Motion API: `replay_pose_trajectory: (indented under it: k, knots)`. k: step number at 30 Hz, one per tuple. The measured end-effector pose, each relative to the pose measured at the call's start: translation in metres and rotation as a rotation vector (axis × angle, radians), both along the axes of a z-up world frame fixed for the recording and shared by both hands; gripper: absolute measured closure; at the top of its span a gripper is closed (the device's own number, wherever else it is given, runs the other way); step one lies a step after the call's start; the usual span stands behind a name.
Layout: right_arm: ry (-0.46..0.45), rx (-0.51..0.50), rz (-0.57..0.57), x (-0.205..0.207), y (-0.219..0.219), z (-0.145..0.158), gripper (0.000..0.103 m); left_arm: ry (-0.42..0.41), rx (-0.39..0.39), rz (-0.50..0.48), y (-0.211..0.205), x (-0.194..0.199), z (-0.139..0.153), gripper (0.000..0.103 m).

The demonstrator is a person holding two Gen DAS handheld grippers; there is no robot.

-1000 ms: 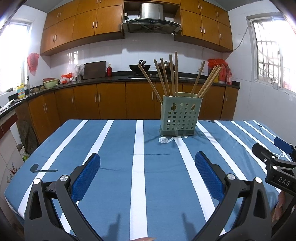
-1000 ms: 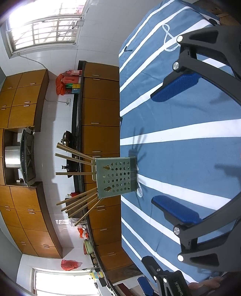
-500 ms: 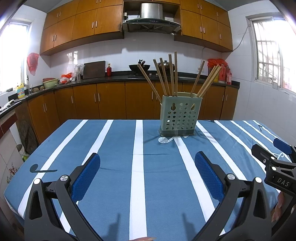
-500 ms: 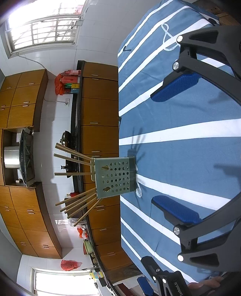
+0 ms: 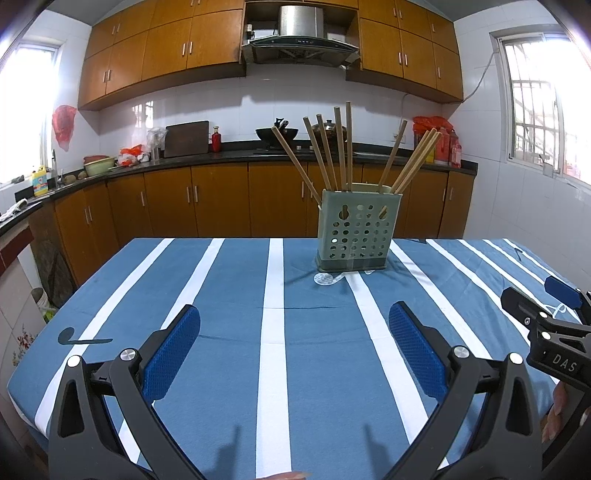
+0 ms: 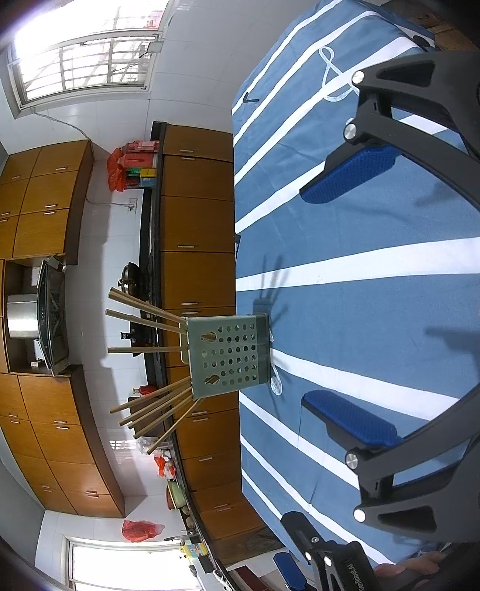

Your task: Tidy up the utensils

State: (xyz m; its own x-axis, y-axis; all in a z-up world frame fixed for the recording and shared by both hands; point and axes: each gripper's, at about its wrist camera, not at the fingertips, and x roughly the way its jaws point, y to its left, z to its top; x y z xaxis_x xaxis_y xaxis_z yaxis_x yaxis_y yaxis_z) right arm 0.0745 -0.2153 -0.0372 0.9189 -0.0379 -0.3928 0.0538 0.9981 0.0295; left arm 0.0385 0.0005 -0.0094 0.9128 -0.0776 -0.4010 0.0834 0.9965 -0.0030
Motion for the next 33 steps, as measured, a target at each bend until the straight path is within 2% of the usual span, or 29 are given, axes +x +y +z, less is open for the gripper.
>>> replay_pose_trajectory:
  k: [33]
  knots:
    - [0.001,0.006,-0.007,0.0002,0.0013,-0.0027,0.004,0.000,0.000,0.000,-0.0018,-0.0001,0.0007,0.002]
